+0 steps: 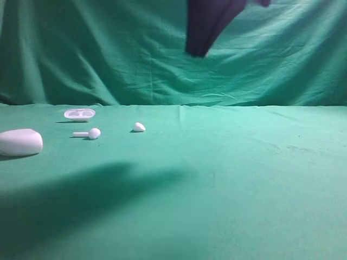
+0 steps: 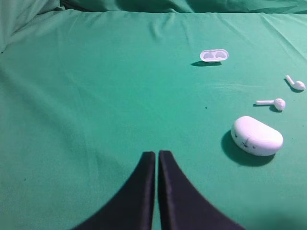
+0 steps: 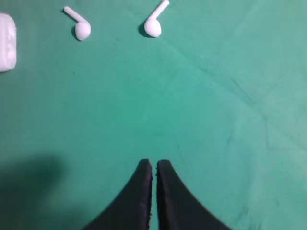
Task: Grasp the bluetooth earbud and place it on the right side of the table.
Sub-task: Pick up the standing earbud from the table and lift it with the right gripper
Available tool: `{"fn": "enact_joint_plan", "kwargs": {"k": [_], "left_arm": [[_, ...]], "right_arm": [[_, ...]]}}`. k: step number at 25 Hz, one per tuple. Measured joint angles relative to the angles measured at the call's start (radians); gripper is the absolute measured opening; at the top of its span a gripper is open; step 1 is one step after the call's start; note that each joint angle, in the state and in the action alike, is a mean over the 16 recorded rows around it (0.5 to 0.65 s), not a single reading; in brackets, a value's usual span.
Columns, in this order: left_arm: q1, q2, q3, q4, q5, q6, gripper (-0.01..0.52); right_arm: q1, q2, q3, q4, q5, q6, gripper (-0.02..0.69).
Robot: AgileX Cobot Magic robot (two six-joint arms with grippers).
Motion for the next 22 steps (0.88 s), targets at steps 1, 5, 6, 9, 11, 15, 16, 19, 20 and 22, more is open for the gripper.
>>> {"fn": "enact_joint_plan", "kwargs": {"k": [1, 5, 6, 9, 11, 15, 16, 19, 20, 22], "left_arm": [[0.0, 0.0, 0.0, 0.0, 0.0, 0.0, 0.0], [0.0, 0.0, 0.0, 0.0, 0.0, 0.0, 0.0], [0.0, 0.0, 0.0, 0.0, 0.0, 0.0, 0.0], [0.0, 0.0, 0.0, 0.0, 0.0, 0.0, 0.0], [0.0, 0.0, 0.0, 0.0, 0.0, 0.0, 0.0], [0.0, 0.0, 0.0, 0.0, 0.0, 0.0, 0.0], [0.0, 0.0, 0.0, 0.0, 0.0, 0.0, 0.0], [0.0, 0.0, 0.0, 0.0, 0.0, 0.0, 0.0], [0.0, 0.0, 0.0, 0.0, 0.0, 0.0, 0.0], [0.0, 0.0, 0.0, 0.0, 0.0, 0.0, 0.0]], "right_arm": [[0.001, 0.028, -0.035, -0.004, 0.01, 0.004, 0.174], [0.011, 0.12, -0.146, -0.026, 0.034, 0.01, 0.276], [0.015, 0.138, -0.166, -0.033, 0.037, 0.01, 0.302], [0.029, 0.182, -0.209, -0.054, 0.04, 0.012, 0.365], [0.039, 0.204, -0.227, -0.067, 0.04, 0.015, 0.39], [0.058, 0.237, -0.245, -0.095, 0.033, 0.023, 0.408], [0.063, 0.243, -0.247, -0.101, 0.03, 0.025, 0.409], [0.073, 0.26, -0.249, -0.116, 0.02, 0.031, 0.412], [0.075, 0.265, -0.25, -0.119, 0.017, 0.034, 0.412], [0.078, 0.275, -0.251, -0.122, 0.009, 0.038, 0.412]]}}
